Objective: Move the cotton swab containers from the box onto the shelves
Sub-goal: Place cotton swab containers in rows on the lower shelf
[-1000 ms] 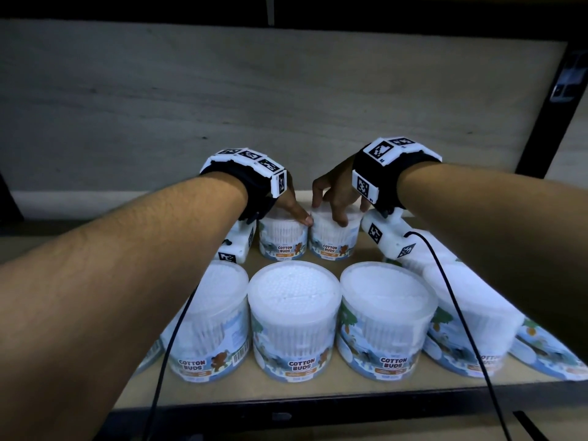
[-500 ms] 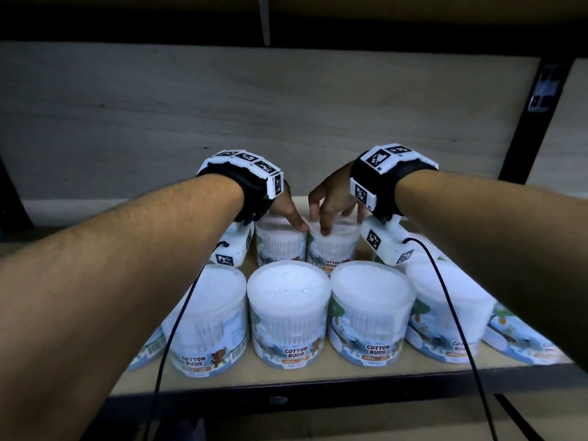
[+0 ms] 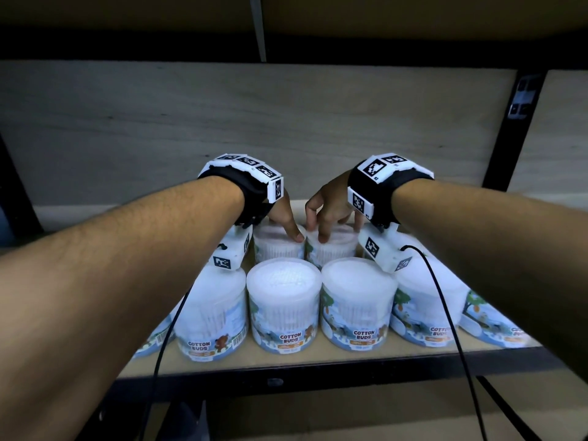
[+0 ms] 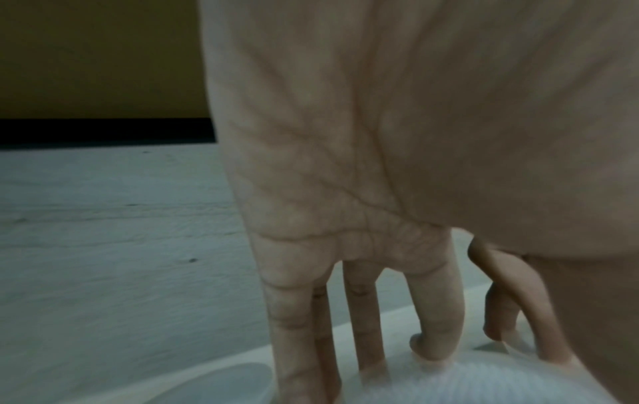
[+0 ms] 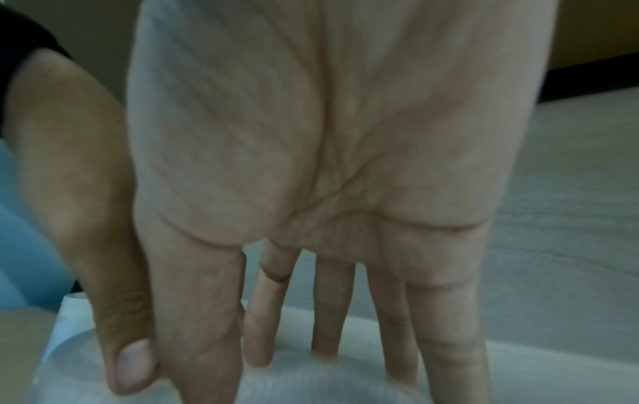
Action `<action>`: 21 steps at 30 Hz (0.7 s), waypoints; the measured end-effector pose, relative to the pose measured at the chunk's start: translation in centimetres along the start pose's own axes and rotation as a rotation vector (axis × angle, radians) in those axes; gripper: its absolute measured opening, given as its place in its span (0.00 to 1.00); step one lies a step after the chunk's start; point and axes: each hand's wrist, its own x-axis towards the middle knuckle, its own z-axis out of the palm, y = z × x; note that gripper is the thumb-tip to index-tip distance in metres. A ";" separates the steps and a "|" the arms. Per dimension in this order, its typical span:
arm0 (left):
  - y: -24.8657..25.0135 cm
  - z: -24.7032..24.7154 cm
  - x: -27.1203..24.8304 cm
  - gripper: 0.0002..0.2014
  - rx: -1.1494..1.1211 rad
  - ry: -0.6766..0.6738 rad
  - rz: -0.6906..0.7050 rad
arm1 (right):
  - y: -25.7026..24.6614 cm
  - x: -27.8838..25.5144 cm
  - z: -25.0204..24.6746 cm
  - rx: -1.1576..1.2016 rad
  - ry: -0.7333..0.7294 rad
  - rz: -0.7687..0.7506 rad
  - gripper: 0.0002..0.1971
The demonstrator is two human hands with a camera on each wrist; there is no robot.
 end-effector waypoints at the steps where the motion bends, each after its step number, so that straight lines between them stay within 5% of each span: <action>1: 0.0 0.1 -0.3 0.37 -0.002 0.004 -0.004 | 0.0 -0.1 0.0 -0.004 -0.001 -0.001 0.22; 21: 0.1 1.0 -3.6 0.31 0.017 0.028 0.059 | 0.4 -2.0 1.1 0.013 0.007 -0.023 0.19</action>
